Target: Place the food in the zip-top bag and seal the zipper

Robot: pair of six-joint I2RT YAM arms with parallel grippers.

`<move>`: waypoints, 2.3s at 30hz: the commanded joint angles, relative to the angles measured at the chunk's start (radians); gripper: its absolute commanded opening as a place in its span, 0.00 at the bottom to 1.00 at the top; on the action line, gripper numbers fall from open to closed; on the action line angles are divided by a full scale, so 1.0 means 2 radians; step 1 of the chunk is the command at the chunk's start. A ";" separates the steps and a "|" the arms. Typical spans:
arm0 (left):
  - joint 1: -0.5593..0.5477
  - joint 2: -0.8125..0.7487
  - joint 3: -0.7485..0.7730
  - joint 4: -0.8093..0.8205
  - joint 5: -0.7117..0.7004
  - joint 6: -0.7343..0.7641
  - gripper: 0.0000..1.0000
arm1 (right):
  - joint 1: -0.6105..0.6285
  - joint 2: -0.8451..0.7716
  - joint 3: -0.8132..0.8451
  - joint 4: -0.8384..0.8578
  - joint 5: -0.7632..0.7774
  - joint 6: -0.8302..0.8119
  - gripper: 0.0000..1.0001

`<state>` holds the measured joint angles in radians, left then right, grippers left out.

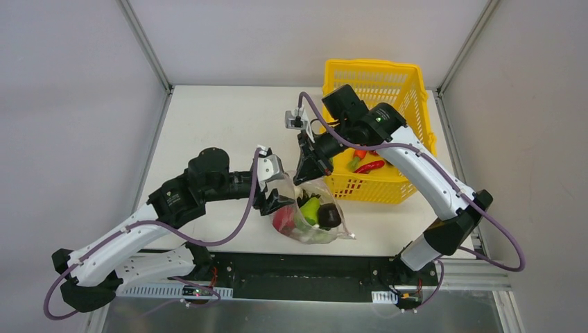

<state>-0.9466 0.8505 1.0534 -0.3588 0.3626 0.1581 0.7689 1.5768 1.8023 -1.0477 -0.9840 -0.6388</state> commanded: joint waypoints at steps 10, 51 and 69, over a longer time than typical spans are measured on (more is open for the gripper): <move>0.014 -0.025 -0.040 0.074 -0.024 0.015 0.17 | -0.002 0.015 0.034 0.007 -0.015 0.001 0.00; 0.022 -0.122 -0.128 0.107 -0.269 -0.199 0.00 | -0.016 -0.465 -0.559 0.568 0.262 0.388 0.80; 0.022 -0.129 -0.131 0.116 -0.202 -0.163 0.00 | -0.017 -0.487 -0.520 0.451 0.364 0.386 0.84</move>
<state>-0.9142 0.6121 0.7948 -0.1856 -0.1253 -0.2134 0.7364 0.6006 0.7750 -0.1341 -0.2905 0.0975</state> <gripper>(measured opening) 0.007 0.851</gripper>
